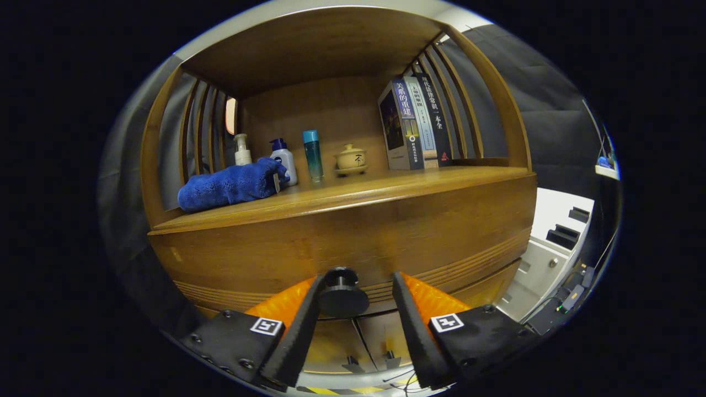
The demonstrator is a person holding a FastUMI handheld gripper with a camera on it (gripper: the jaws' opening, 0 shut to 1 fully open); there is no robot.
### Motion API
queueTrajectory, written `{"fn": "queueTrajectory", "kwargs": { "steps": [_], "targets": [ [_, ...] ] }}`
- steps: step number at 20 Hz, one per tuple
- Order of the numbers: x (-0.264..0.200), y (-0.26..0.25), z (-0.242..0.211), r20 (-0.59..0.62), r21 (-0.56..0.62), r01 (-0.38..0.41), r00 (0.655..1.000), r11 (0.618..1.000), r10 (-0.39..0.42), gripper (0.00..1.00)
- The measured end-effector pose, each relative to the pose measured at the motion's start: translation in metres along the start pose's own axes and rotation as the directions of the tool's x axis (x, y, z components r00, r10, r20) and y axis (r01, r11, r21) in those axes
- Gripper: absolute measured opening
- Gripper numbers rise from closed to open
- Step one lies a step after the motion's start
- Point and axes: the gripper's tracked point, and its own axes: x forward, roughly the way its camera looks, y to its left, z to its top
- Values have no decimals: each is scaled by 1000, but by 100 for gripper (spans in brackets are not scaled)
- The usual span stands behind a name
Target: Pull open the drawer, take out the items inside it, and place them on the countertop above the cabinet.
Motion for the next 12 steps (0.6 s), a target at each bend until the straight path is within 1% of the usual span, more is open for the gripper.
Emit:
{"fn": "queueTrajectory", "kwargs": {
  "steps": [2, 4, 7, 9, 11, 12],
  "targets": [
    [1, 6, 1, 1, -21, -20, 1000, 1000, 20, 75],
    [1, 7, 1, -2, -67, -21, 1000, 998, 21, 66],
    [1, 8, -2, -35, -64, -34, 999, 997, 32, 53],
    [1, 8, -3, -51, -81, -33, 998, 996, 29, 50],
    [0, 6, -2, -43, -107, -19, 999, 994, 15, 45],
    [0, 7, -3, -39, -98, -17, 999, 995, 13, 45]
  ]
}}
